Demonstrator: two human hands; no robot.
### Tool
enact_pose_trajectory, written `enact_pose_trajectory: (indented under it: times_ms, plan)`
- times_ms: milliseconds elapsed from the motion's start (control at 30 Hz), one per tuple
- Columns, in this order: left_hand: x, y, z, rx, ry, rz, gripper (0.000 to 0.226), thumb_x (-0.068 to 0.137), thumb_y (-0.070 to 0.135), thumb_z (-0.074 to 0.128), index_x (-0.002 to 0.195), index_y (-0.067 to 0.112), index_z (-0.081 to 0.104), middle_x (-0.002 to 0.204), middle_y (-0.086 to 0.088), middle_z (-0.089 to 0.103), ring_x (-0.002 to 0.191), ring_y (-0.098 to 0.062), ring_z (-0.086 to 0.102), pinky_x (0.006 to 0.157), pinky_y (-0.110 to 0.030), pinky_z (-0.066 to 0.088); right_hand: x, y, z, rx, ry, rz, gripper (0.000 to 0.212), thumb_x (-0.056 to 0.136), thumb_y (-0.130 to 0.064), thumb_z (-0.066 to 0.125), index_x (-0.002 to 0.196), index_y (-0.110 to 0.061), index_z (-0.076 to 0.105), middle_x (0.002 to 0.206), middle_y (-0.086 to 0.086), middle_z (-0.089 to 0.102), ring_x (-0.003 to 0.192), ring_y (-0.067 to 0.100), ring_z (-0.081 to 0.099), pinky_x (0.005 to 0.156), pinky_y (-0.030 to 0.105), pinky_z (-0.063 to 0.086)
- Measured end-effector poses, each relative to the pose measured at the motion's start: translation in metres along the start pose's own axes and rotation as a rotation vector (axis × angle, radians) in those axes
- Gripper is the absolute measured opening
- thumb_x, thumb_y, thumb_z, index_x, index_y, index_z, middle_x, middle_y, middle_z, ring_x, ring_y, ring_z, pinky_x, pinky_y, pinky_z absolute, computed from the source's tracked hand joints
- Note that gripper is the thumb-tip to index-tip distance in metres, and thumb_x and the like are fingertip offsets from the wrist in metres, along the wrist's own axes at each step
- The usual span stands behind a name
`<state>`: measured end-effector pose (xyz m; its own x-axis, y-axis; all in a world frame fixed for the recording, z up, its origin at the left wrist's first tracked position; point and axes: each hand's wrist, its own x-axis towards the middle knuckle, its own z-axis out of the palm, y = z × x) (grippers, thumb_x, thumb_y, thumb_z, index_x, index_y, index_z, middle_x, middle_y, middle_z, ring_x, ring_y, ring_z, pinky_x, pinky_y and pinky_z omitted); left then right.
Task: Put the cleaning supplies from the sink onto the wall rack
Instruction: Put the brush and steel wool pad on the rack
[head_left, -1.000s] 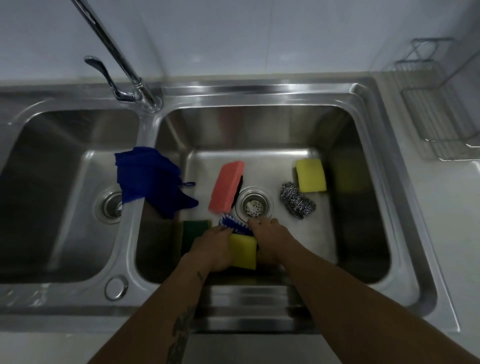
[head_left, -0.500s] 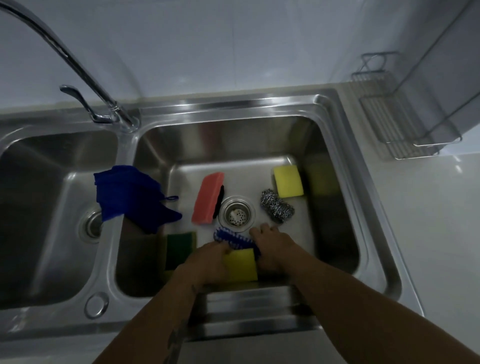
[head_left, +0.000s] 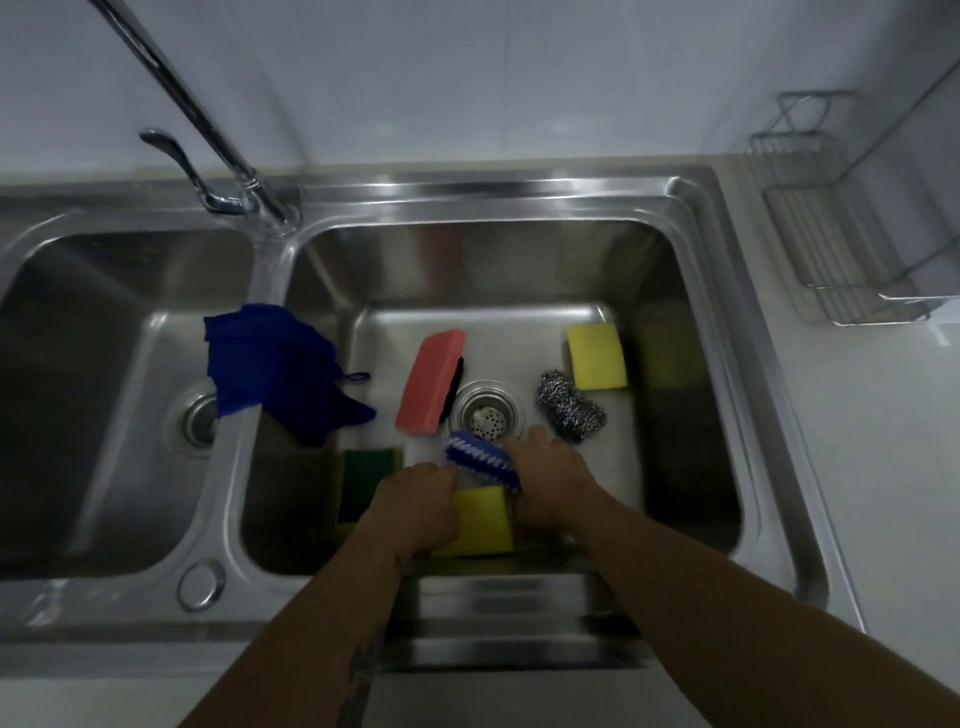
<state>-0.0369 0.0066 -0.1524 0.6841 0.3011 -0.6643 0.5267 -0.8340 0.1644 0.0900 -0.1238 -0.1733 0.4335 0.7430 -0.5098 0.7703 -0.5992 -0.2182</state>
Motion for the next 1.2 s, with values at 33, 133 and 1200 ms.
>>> enact_pose_trajectory:
  times_ms: [33, 133, 1200]
  plan:
    - [0.000, -0.001, -0.001, -0.018, -0.016, -0.003, 0.031, 0.084, 0.027, 0.052, 0.113, 0.018, 0.054, 0.119, -0.008, 0.058, 0.103, -0.026, 0.058, 0.086, -0.039, 0.051, -0.006, 0.000, -0.007, 0.029, 0.013, 0.009, 0.070, 0.080, -0.037, 0.069, 0.139, -0.018, 0.036, 0.130, 0.017, 0.044, 0.112, 0.036, 0.054, 0.089, 0.044, 0.049]
    - [0.001, -0.004, -0.004, -0.026, -0.046, -0.011, 0.033, 0.085, 0.029, 0.051, 0.116, 0.018, 0.053, 0.121, -0.008, 0.057, 0.104, -0.027, 0.058, 0.087, -0.040, 0.051, -0.027, 0.003, -0.028, 0.067, 0.080, 0.043, 0.062, 0.081, -0.034, 0.067, 0.135, -0.016, 0.040, 0.131, 0.014, 0.042, 0.109, 0.034, 0.057, 0.088, 0.043, 0.051]
    - [0.098, 0.101, -0.037, -0.001, 0.316, 0.273, 0.051, 0.073, 0.026, 0.063, 0.120, 0.019, 0.045, 0.126, -0.007, 0.043, 0.108, -0.033, 0.048, 0.076, -0.042, 0.048, -0.082, 0.103, -0.090, 0.137, 0.594, -0.022, 0.065, 0.063, -0.006, 0.074, 0.127, -0.007, 0.059, 0.124, 0.008, 0.061, 0.087, 0.030, 0.068, 0.066, 0.041, 0.061]
